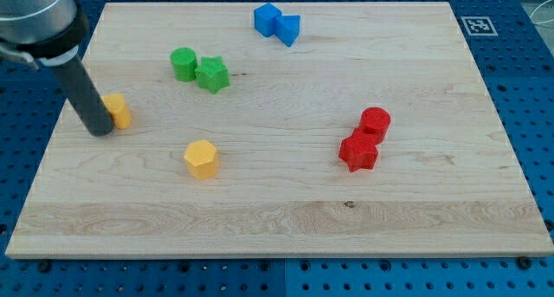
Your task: Push the yellow hexagon to the yellow heart
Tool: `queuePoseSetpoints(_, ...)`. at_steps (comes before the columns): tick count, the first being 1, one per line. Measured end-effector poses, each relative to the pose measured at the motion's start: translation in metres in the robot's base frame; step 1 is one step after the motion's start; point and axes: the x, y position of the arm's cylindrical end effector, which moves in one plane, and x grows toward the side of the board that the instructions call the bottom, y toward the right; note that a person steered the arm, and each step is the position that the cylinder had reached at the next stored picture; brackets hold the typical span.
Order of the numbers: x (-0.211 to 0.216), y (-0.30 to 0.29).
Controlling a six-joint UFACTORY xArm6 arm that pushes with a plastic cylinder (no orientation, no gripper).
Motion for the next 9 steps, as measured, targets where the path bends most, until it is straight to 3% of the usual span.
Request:
queuePoseSetpoints(2,-0.024,-0.004)
queuePoseSetpoints(6,0.060,0.081)
queuePoseSetpoints(9,0.085,0.137)
